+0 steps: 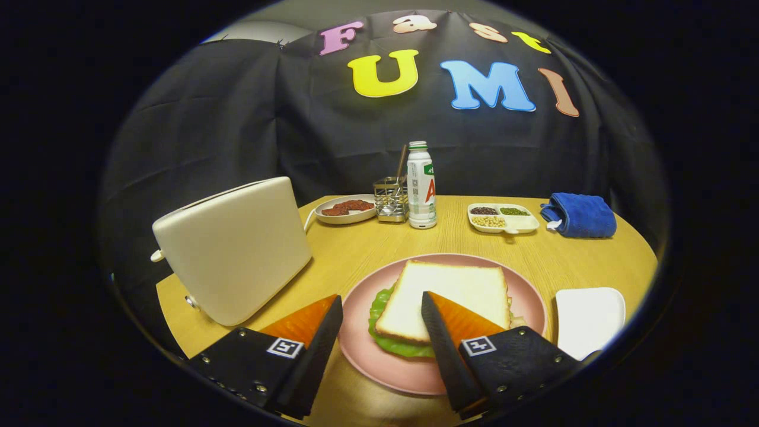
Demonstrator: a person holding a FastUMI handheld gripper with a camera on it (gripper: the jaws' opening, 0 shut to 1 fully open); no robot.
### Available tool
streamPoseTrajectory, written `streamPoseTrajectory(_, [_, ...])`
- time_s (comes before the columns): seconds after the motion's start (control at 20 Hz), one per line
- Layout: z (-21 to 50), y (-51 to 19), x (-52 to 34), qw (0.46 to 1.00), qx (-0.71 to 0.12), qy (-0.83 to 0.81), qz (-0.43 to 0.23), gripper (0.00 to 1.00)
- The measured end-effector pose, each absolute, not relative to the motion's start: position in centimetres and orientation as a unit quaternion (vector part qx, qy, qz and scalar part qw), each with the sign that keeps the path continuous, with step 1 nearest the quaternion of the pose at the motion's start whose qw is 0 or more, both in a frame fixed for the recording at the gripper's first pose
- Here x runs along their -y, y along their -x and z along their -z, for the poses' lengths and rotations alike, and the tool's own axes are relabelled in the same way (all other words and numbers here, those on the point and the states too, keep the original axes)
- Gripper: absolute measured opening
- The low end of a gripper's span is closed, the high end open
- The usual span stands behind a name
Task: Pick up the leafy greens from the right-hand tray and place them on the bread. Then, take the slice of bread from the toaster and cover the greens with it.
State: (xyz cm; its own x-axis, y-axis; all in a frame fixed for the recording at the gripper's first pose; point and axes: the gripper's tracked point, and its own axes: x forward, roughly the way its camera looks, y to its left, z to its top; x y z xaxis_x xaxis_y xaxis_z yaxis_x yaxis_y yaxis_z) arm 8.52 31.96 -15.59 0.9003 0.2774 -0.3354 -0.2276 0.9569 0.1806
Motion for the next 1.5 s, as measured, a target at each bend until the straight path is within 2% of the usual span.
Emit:
streamPoseTrajectory(0.05, [15.1, -8.5, -31.5, 0.974, -0.173, -0.068, -0.128, 0.91])
streamPoseTrajectory(0.1, [14.3, -8.5, -30.8, 0.977, -0.161, -0.067, -0.123, 0.92])
streamPoseTrajectory(0.4, [8.5, -8.2, -24.1, 0.987, -0.102, -0.074, -0.098, 0.92])
streamPoseTrajectory(0.8, [2.2, -5.8, -9.1, 0.998, -0.035, -0.038, -0.048, 0.92])
streamPoseTrajectory(1.15, [1.5, -2.2, 4.7, 0.999, -0.011, -0.03, 0.009, 0.91])
streamPoseTrajectory(1.5, [3.8, -0.4, 16.9, 0.998, -0.012, -0.04, 0.055, 0.92])
